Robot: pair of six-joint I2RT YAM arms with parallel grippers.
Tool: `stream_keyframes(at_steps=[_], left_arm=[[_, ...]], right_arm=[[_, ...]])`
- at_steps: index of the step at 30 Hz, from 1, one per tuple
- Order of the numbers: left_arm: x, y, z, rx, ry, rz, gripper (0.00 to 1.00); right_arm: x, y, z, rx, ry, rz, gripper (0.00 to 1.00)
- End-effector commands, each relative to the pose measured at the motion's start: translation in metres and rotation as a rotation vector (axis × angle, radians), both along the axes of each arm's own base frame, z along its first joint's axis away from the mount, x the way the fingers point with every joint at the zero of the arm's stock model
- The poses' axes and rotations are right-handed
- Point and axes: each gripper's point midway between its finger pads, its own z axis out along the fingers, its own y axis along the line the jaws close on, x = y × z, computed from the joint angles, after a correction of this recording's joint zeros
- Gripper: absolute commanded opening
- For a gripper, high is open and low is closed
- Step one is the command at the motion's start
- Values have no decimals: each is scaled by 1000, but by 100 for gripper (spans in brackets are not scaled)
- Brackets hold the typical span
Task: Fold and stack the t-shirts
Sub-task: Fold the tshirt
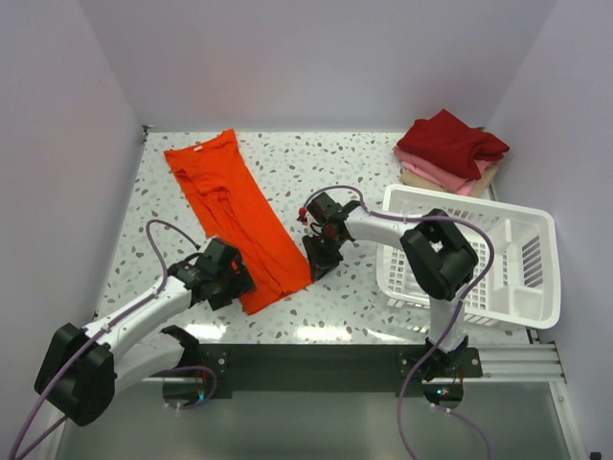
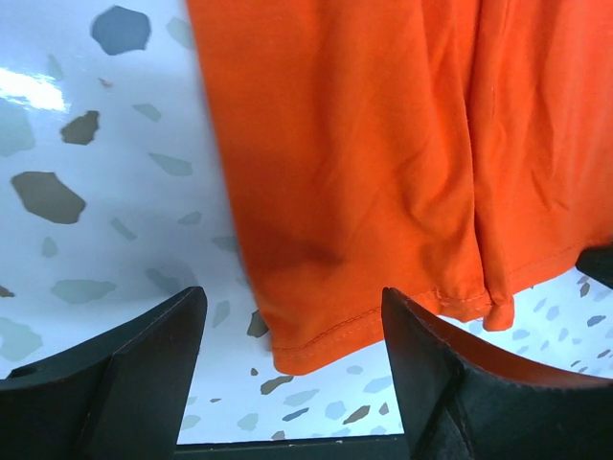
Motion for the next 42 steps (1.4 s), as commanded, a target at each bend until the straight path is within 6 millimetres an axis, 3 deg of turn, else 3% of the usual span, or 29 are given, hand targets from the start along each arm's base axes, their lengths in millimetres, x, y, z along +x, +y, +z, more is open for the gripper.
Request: stream_keyframes(at_steps=[1,13,21,24,27,31,36,42], left_arm=[[-1,-12,-6,-46,8,0,78],[-24,-19,-16,-43,83,-34,59],[-40,-16,-23,-20,136,-28,58],[-44,-16,-26,-12,151,-33,53],[-47,-15,-30,-7,166,-37,44],[-49,-15,-33,-1,179,-35,22],[-47,-15,-30,2,170,-38,0],[-46,-13,-15,10,152,-62,0]], right_arm=[[4,3,-6,-18,-8,3,21],[6,5,-9,-27,2,-28,20],[7,11,-8,-17,-1,-33,20],[6,13,-7,-17,-2,-30,20],[6,16,-6,-12,-8,-26,20],[6,17,-4,-9,-10,-21,18],[6,18,1,-11,-14,-13,0],[-1,5,12,-52,-12,1,0]])
